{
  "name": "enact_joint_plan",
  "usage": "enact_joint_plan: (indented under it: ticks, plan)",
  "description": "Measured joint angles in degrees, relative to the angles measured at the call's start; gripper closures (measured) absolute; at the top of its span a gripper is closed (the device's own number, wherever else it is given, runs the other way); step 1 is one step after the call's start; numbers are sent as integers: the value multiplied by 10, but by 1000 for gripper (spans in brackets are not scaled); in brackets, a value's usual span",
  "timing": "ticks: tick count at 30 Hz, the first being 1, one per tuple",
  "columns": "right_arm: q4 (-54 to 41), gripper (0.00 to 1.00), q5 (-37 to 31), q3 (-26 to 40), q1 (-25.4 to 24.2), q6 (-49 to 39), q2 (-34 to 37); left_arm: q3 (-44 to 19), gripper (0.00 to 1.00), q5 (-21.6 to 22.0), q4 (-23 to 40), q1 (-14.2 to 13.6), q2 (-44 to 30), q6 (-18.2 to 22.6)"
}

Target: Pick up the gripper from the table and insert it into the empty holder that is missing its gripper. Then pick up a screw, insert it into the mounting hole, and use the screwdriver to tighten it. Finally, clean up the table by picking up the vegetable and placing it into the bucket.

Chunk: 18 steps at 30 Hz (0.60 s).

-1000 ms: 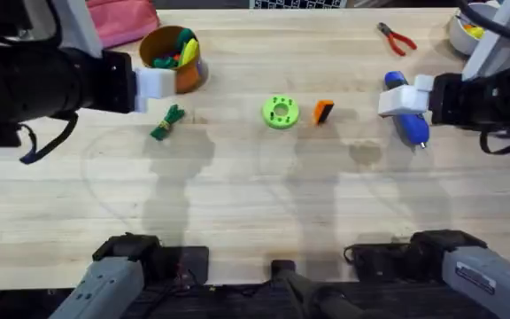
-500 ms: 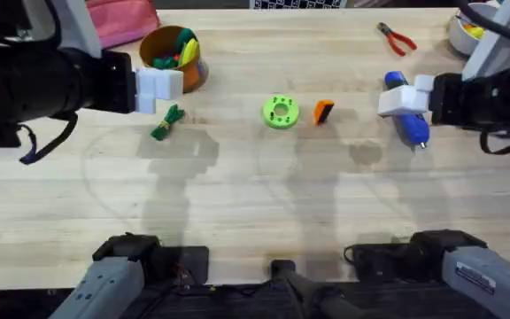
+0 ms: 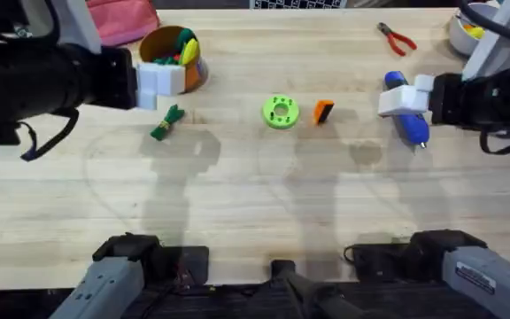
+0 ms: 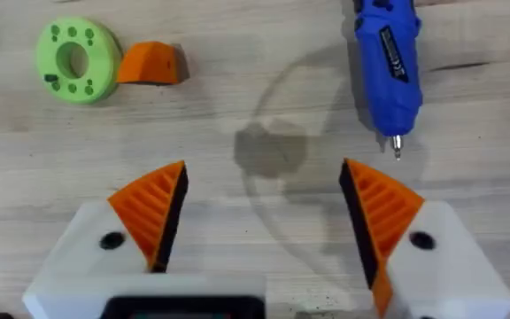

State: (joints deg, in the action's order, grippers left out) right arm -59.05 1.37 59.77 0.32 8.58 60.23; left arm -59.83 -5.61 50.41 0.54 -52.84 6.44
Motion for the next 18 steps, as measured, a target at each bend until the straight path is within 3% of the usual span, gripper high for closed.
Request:
enact_joint_plan:
  ticks: [4,7,18]
  plan:
    - [0,8,0,0,0,0,0,9,14,-23,-54,0,26,0]
    - [0,8,0,0,0,0,0,51,15,-32,-109,0,89,0]
    - [-1,8,0,0,0,0,0,345,15,-98,-370,0,353,0]
